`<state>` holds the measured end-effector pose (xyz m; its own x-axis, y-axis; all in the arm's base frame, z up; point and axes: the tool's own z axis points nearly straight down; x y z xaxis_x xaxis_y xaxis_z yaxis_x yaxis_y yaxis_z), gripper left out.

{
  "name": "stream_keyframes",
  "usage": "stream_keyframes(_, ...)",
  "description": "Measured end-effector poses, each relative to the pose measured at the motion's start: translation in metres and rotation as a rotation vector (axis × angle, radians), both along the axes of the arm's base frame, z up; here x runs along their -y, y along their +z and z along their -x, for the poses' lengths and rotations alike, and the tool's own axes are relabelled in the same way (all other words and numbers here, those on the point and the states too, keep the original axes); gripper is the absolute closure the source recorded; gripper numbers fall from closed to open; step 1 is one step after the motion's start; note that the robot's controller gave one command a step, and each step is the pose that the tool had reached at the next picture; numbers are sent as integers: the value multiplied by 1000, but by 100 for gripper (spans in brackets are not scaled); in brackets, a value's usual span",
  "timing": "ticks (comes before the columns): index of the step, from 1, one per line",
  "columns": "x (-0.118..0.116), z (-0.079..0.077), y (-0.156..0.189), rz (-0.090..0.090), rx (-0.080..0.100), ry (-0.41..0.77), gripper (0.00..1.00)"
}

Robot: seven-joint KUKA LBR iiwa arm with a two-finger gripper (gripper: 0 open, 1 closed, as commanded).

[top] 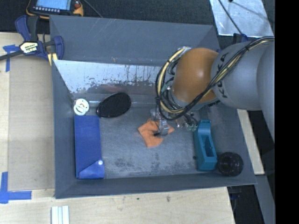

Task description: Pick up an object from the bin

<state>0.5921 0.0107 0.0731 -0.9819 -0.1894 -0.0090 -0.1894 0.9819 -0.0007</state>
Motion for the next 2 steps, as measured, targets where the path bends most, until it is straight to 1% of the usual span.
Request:
stream_keyframes(1, 0, 0, 0, 0, 0, 0, 100)
stream_keyframes(2, -32, 36, 191, 0, 3, 9, 100)
